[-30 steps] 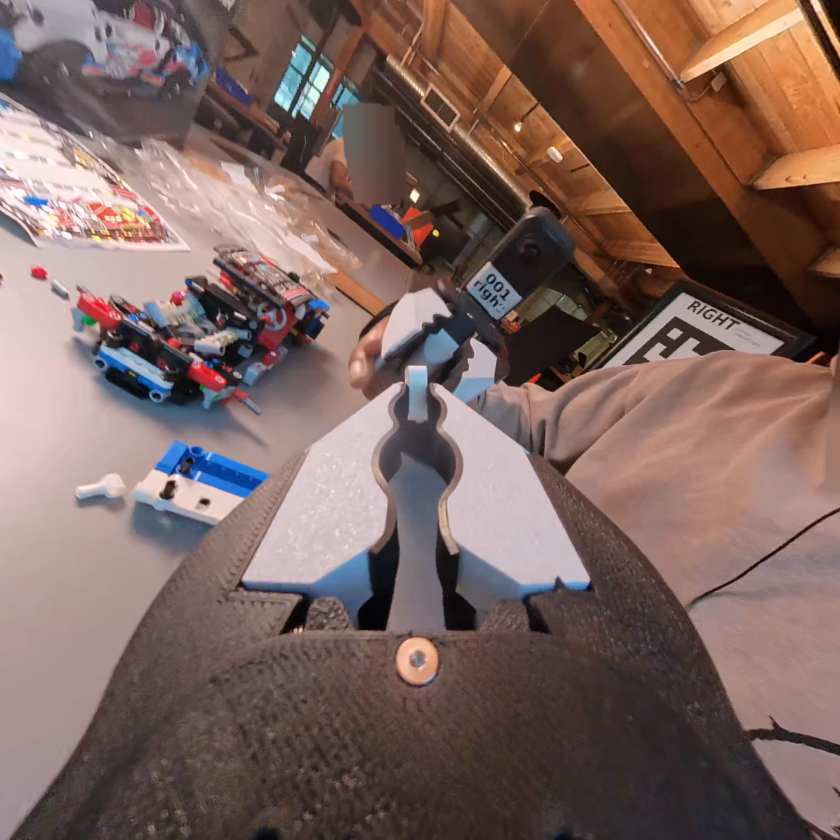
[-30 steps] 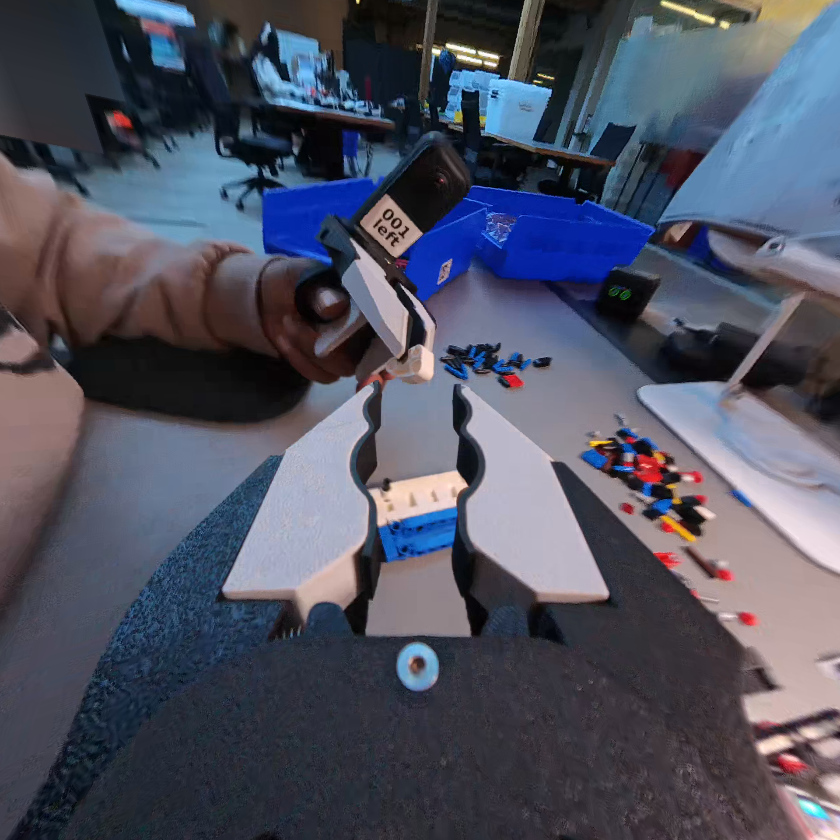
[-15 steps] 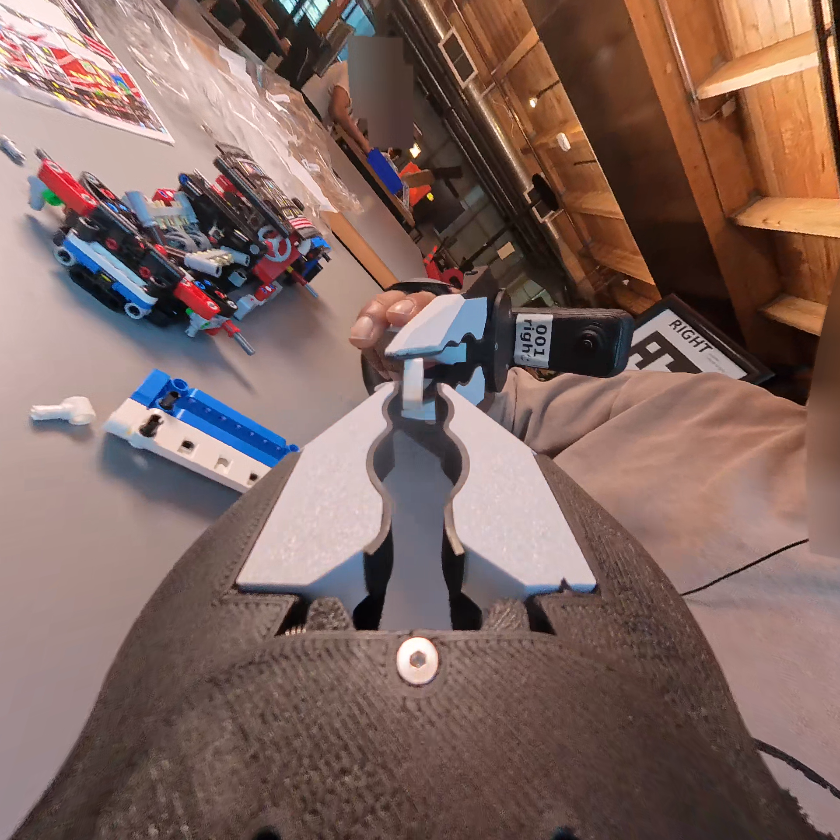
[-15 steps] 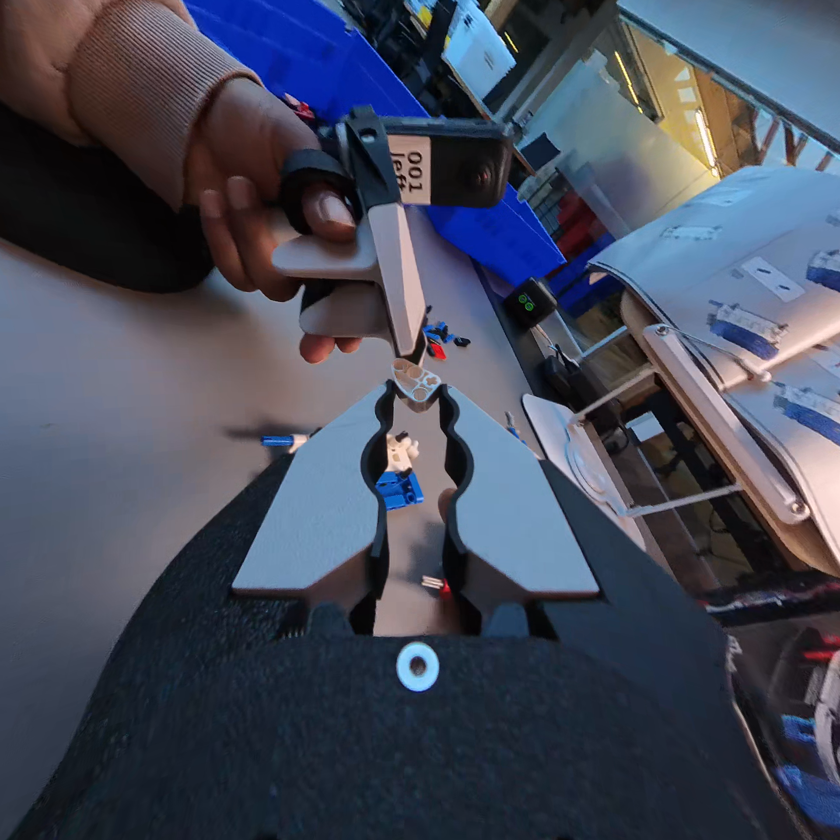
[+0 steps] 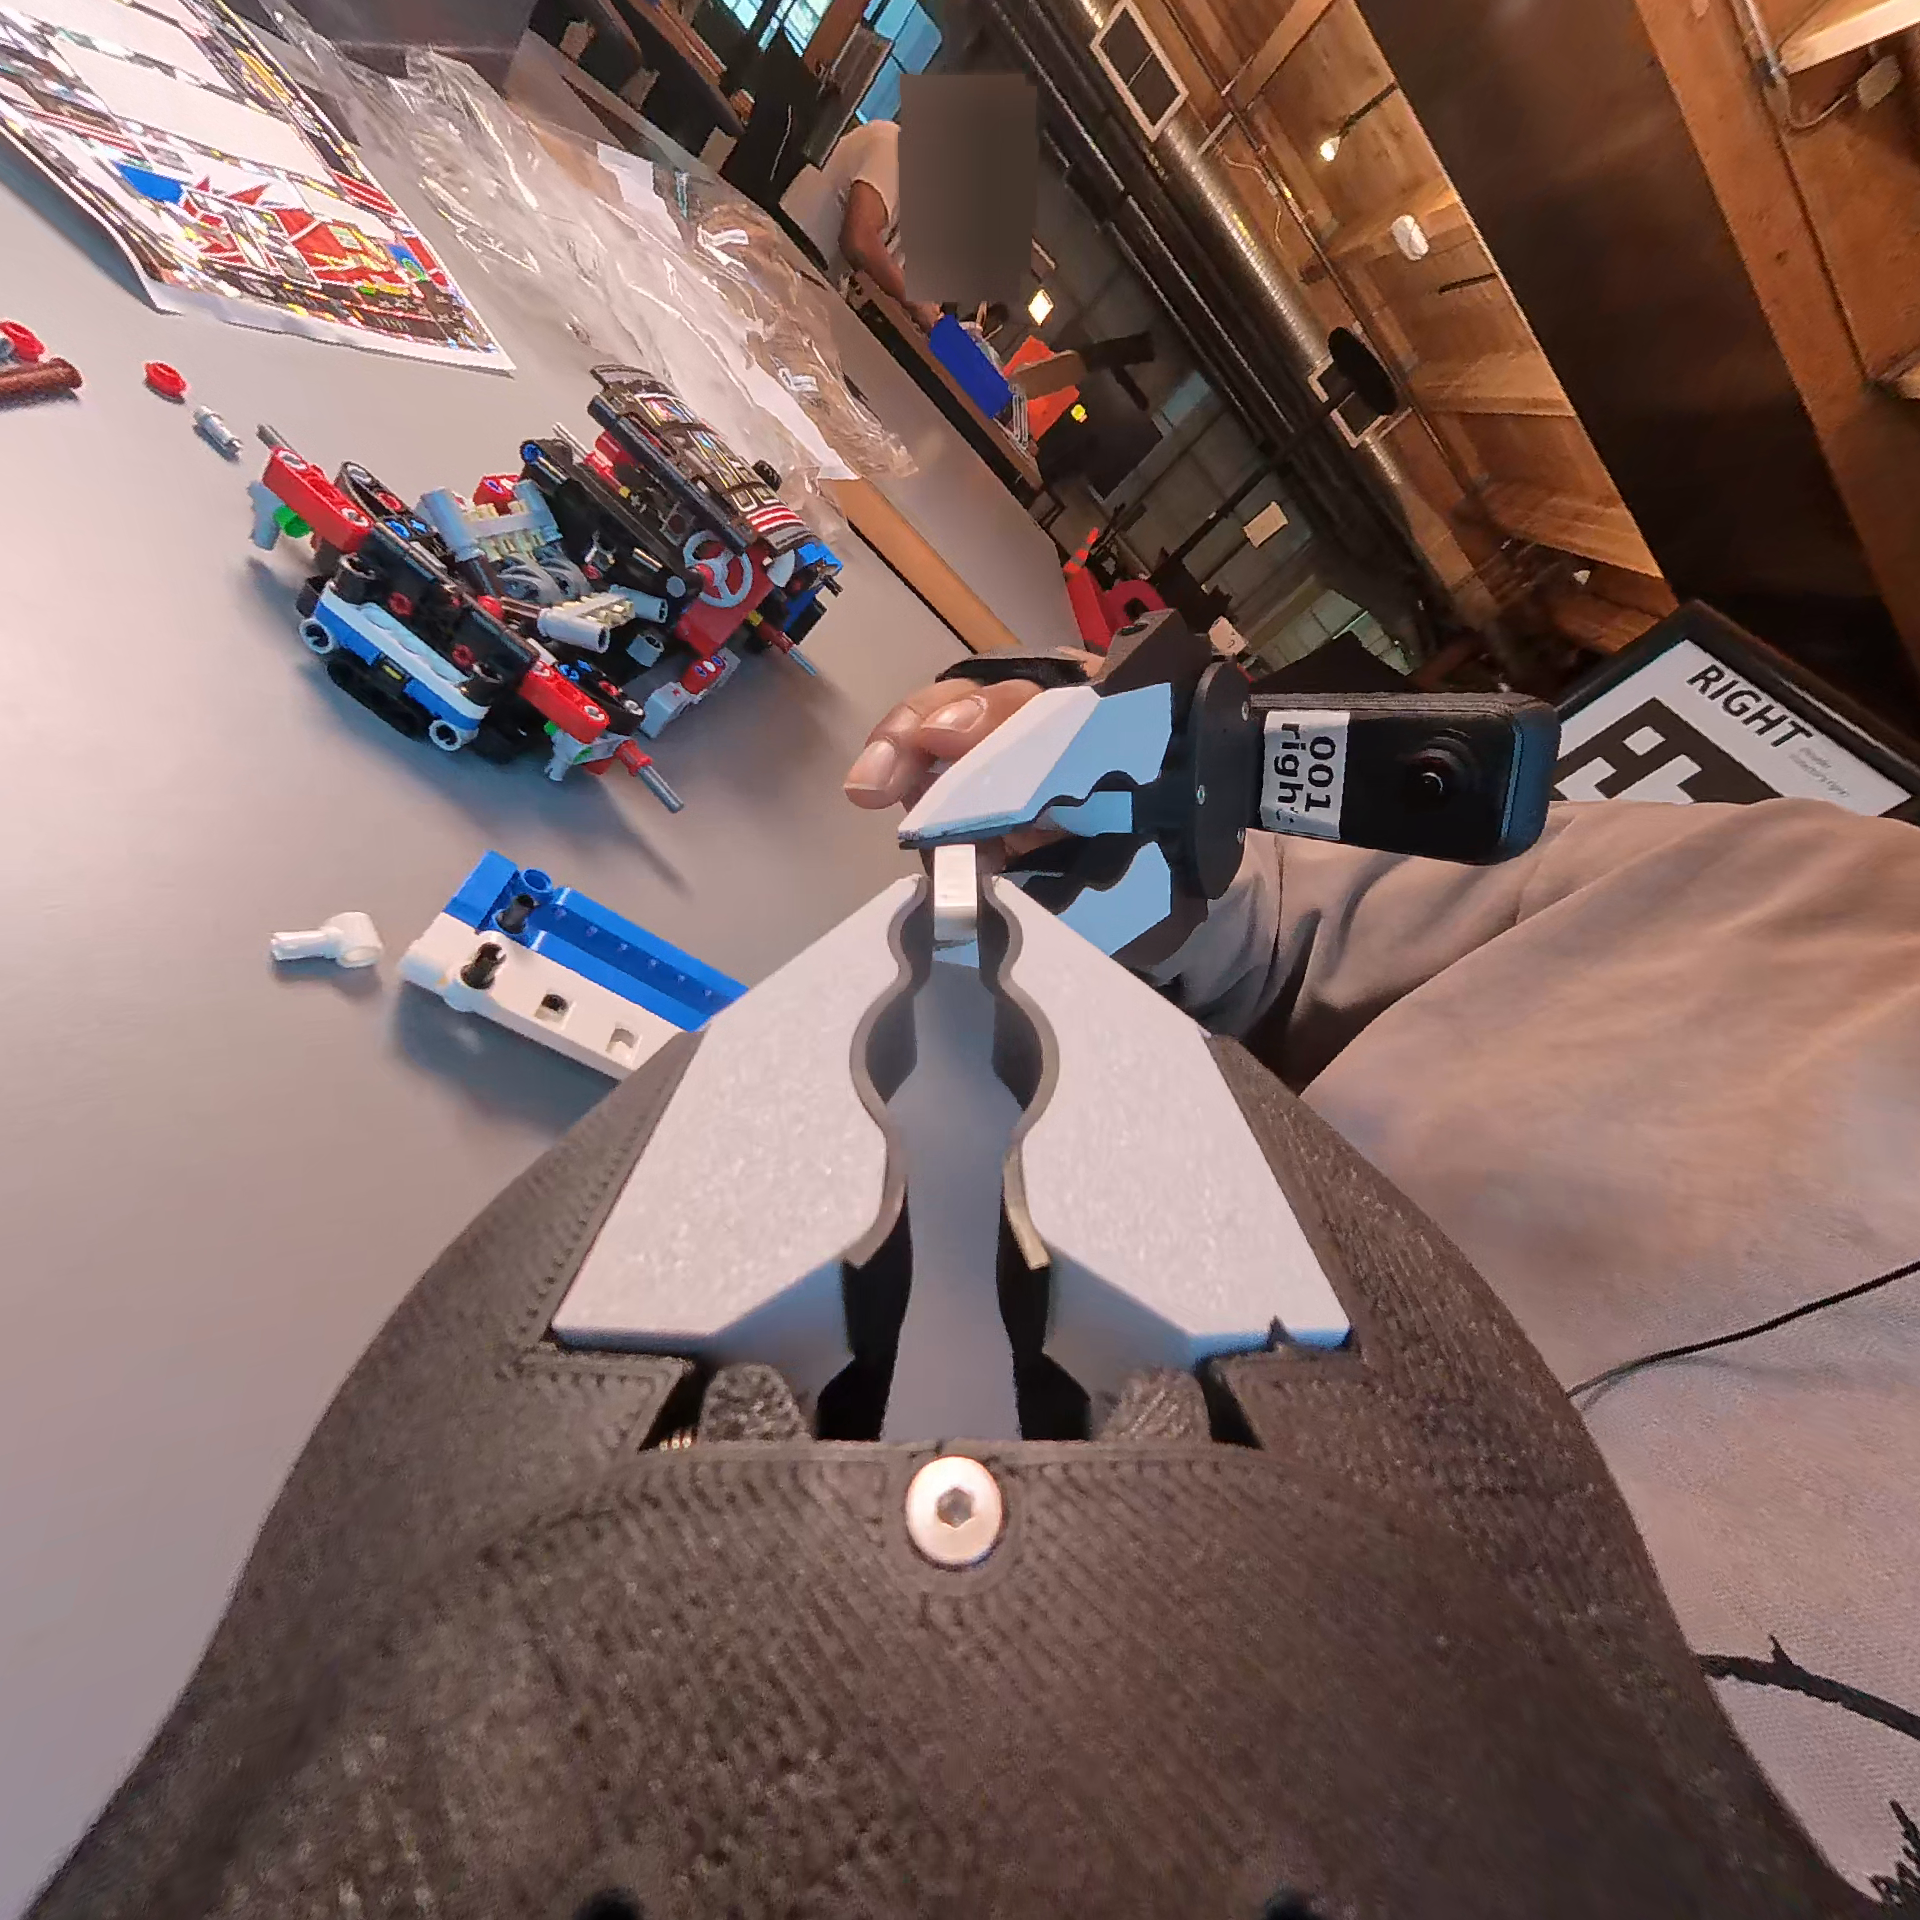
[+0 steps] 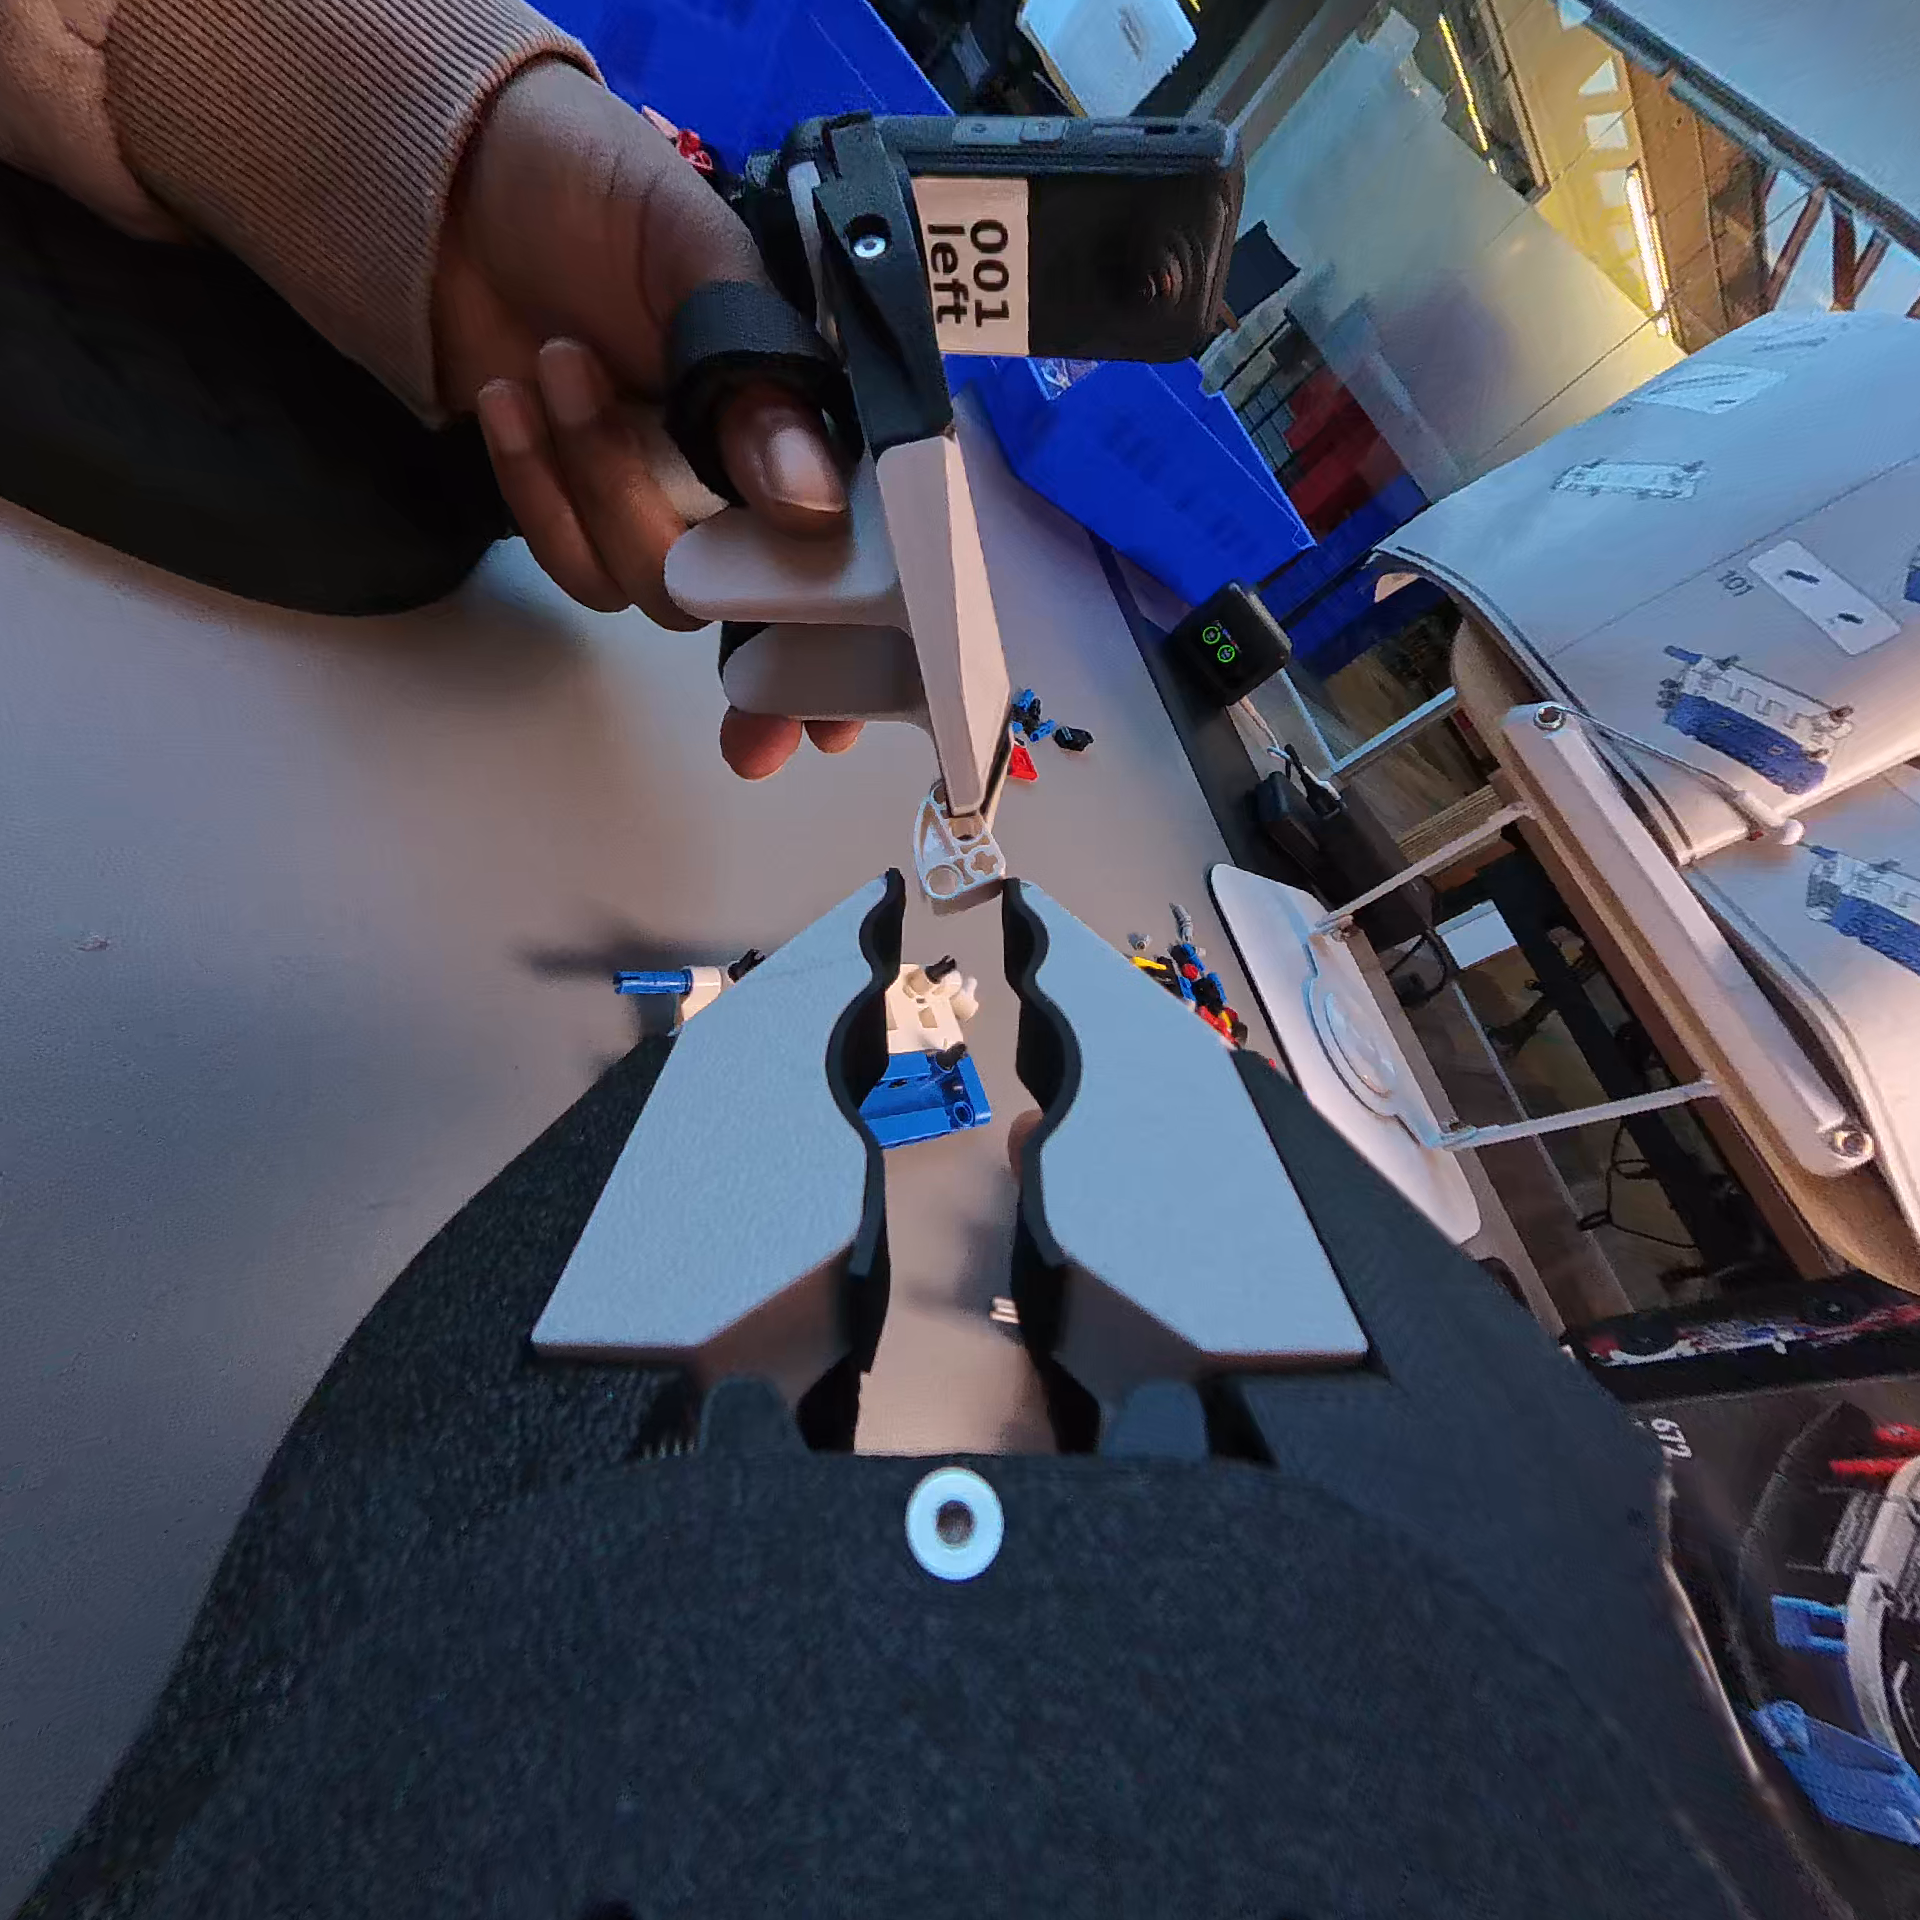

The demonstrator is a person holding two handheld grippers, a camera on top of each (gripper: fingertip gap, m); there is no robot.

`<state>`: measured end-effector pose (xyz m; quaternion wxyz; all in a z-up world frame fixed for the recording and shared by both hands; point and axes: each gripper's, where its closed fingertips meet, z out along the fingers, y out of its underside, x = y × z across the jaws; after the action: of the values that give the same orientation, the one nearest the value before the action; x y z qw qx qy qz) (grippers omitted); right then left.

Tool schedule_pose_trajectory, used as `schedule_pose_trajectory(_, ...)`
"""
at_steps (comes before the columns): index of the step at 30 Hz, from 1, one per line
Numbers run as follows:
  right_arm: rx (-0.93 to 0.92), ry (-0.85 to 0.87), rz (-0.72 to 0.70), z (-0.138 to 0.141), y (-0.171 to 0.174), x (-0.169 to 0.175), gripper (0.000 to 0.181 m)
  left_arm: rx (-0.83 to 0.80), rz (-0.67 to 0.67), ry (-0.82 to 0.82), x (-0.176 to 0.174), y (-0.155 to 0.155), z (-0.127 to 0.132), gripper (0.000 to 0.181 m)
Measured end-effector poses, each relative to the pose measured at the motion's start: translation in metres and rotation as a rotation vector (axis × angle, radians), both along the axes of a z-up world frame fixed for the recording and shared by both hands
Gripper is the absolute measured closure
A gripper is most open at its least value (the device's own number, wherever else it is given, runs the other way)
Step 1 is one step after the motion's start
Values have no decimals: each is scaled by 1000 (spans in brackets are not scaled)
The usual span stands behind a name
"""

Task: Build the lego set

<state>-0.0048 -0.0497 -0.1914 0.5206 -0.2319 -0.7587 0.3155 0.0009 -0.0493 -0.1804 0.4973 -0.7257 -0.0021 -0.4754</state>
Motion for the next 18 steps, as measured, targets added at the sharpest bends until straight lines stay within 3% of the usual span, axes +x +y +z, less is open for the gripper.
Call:
schedule_pose_trajectory(1, 5, 4, 2, 0, 0, 0, 164, -6, 4, 2, -1, 0, -1, 176)
schedule_pose_trajectory(18, 108, 8, 4, -4, -2, 1, 167, -43, 6, -4, 4, 3, -9, 176)
